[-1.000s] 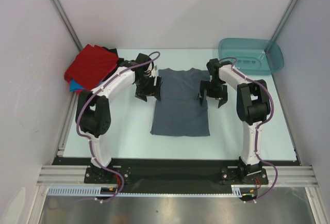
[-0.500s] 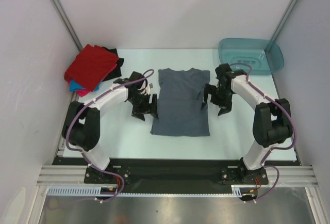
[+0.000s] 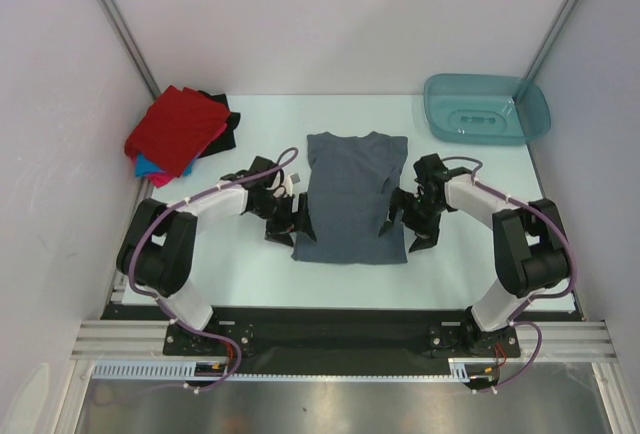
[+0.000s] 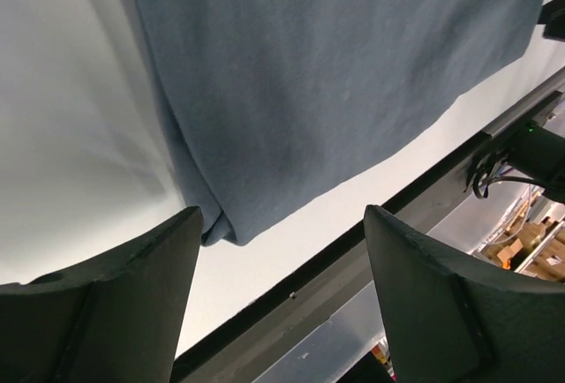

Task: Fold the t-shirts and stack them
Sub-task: Fold the tshirt

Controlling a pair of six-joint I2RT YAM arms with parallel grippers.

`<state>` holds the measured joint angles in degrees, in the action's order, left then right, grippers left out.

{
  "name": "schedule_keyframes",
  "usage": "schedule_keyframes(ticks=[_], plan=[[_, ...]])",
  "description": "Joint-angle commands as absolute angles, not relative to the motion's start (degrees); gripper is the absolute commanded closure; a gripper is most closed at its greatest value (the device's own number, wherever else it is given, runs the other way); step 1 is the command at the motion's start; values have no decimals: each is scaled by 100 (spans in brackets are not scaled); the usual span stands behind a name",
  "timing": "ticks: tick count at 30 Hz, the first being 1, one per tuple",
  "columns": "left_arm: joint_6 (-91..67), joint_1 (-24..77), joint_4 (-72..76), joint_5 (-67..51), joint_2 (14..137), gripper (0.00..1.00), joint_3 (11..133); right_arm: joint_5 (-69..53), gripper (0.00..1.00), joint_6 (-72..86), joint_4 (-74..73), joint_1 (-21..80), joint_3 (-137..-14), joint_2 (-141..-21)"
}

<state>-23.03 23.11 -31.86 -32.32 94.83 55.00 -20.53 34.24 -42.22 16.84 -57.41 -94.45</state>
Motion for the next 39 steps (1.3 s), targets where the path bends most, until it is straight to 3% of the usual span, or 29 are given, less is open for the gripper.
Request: schedule_keyframes(ticks=[1, 26, 32, 35, 38, 39], plan=[[-2417, 2303, -2690, -3559, 9448, 20, 5423, -2206, 3, 3726, -3815, 1766, -5573, -9167], [-2734, 2303, -1740, -3955, 9334, 22, 4421, -2153, 20, 4122, -3120, 1837, -4676, -8859], [-2628, 2303, -2047, -3709, 9255, 25, 4517, -2083, 32, 4061, -3164, 1811, -4755, -8903], [-2575, 2303, -2179, -3648, 9220, 30, 4535, -2101, 42, 4052, -3173, 1811, -4729, -8903], [-2575, 2303, -2232, -3665, 9211, 51, 4518, -2162, 55, 4034, -3173, 1819, -4685, -8903], [-2566, 2303, -2259, -3674, 9211, 64, 4509, -2188, 60, 4025, -3182, 1828, -4641, -8886]])
